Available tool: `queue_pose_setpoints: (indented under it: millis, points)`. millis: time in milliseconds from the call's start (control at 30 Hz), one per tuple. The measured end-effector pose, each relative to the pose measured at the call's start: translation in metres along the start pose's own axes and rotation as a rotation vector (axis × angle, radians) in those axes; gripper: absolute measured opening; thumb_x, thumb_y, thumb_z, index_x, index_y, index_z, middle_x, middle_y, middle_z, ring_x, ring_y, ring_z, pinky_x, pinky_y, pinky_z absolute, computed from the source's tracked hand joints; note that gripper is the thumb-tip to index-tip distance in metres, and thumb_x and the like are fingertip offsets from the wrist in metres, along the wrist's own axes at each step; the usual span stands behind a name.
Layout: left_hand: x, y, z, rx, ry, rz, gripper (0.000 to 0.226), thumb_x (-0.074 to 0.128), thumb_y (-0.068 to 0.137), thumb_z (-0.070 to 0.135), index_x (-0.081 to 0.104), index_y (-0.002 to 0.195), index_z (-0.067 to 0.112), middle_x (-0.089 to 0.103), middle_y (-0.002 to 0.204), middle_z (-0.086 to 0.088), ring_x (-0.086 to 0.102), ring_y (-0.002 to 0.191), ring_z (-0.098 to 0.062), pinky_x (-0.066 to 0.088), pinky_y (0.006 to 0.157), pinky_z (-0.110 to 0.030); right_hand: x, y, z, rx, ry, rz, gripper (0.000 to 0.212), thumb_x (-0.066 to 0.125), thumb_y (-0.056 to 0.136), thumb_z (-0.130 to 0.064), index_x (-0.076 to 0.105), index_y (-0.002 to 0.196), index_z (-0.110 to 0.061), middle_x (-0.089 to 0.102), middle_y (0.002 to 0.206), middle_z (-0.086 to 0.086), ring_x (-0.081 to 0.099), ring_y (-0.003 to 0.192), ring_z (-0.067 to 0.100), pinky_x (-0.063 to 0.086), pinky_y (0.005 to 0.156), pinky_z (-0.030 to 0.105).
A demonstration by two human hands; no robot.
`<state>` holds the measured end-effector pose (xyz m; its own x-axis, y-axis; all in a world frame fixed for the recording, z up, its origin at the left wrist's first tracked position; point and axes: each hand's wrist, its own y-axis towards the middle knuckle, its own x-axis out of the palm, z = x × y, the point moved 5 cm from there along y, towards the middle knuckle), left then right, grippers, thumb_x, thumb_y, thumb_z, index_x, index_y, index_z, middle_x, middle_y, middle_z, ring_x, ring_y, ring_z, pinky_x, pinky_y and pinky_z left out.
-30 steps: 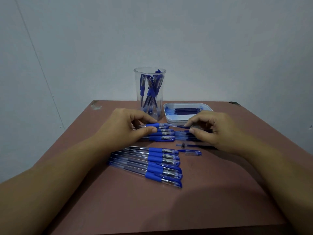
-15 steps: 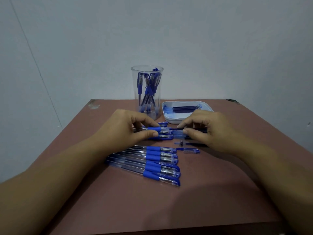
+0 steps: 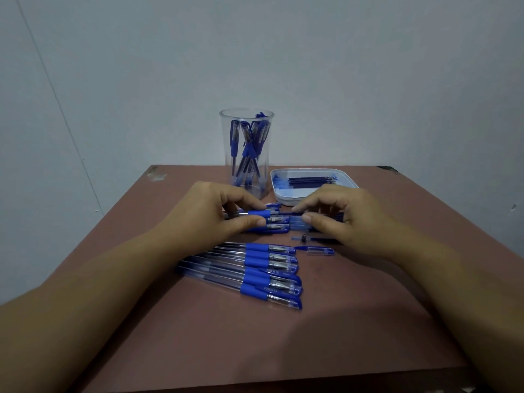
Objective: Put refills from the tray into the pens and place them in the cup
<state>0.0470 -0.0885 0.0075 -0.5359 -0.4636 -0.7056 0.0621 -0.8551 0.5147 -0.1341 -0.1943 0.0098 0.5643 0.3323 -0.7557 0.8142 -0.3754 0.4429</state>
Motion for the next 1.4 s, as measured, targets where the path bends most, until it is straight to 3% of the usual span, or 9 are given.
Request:
queue_pose_setpoints:
  millis: [100,233,367,500,633,800,933,1200,1400]
  points:
    - [-0.001,0.0,0.0,0.0,-0.005,0.004,0.021,0.07,0.071,0.049,0.067,0.092,0.049,0.067,0.074,0.022,0.061,0.07,0.0,0.044,0.058,-0.01,-0.001,-0.001,0.0,-0.002,0.011,-0.012,0.03,0.067,0.089,-0.021,0.064,0.111,-0.041,0.06,0.087,-0.017,0.056,0.079,0.006,0.043,0.069,0.013]
    - [-0.002,0.001,0.0,-0.001,-0.008,0.013,0.021,0.072,0.073,0.045,0.069,0.093,0.045,0.068,0.078,0.023,0.062,0.072,-0.002,0.044,0.058,-0.009,-0.007,-0.002,0.004,0.015,0.057,0.093,0.023,0.071,0.086,-0.016,0.061,0.093,-0.035,0.059,0.079,-0.007,0.055,0.07,0.011,0.046,0.064,0.016]
    - [0.0,0.0,0.002,0.003,0.004,-0.002,0.023,0.068,0.071,0.051,0.067,0.093,0.048,0.069,0.082,0.022,0.063,0.077,-0.003,0.047,0.061,-0.011,-0.001,0.001,0.003,-0.008,0.013,0.095,0.022,0.072,0.086,-0.016,0.064,0.086,-0.037,0.063,0.077,-0.011,0.058,0.071,0.01,0.05,0.064,0.027]
    - [0.001,0.0,0.001,0.004,0.013,0.004,0.026,0.07,0.072,0.049,0.073,0.096,0.04,0.068,0.077,0.021,0.063,0.074,-0.003,0.045,0.059,-0.01,0.003,0.002,0.0,-0.054,-0.03,0.074,0.023,0.068,0.089,-0.019,0.068,0.103,-0.037,0.062,0.085,-0.017,0.058,0.078,0.009,0.047,0.067,0.021]
    - [0.001,0.0,0.002,0.007,0.007,0.011,0.027,0.071,0.072,0.047,0.074,0.097,0.037,0.067,0.076,0.022,0.062,0.073,-0.001,0.045,0.058,-0.009,0.003,0.002,0.0,-0.027,0.002,0.108,0.023,0.071,0.087,-0.018,0.061,0.091,-0.038,0.061,0.082,-0.015,0.056,0.071,0.013,0.047,0.062,0.022]
    - [0.002,-0.001,0.008,0.035,-0.013,-0.004,0.021,0.067,0.07,0.052,0.065,0.091,0.051,0.068,0.077,0.023,0.063,0.073,-0.004,0.048,0.062,-0.012,0.009,0.003,-0.003,-0.048,-0.008,0.054,0.014,0.073,0.085,-0.023,0.07,0.098,-0.028,0.06,0.084,-0.012,0.054,0.072,0.012,0.044,0.062,0.016]
    - [0.0,-0.001,0.007,0.015,-0.021,-0.012,0.02,0.066,0.069,0.053,0.06,0.087,0.057,0.064,0.075,0.028,0.061,0.074,-0.001,0.046,0.06,-0.011,-0.003,-0.001,0.002,0.025,0.004,0.037,0.024,0.073,0.084,-0.021,0.066,0.099,-0.039,0.063,0.087,-0.01,0.055,0.073,0.012,0.044,0.063,0.016]
    - [0.002,0.0,0.005,0.008,-0.011,-0.04,0.019,0.066,0.07,0.053,0.06,0.087,0.057,0.066,0.079,0.024,0.061,0.077,-0.001,0.047,0.061,-0.012,0.008,-0.002,0.009,0.138,-0.15,-0.209,0.006,0.072,0.083,-0.036,0.071,0.088,-0.039,0.063,0.086,-0.019,0.056,0.084,-0.002,0.042,0.067,0.014]
    - [0.002,-0.001,0.003,-0.001,-0.01,-0.035,0.018,0.065,0.07,0.054,0.06,0.087,0.057,0.067,0.078,0.02,0.06,0.076,-0.002,0.048,0.06,-0.013,0.0,0.0,0.0,0.11,0.071,0.045,0.019,0.07,0.087,-0.018,0.065,0.08,-0.034,0.067,0.073,-0.012,0.059,0.064,0.002,0.044,0.059,0.012]
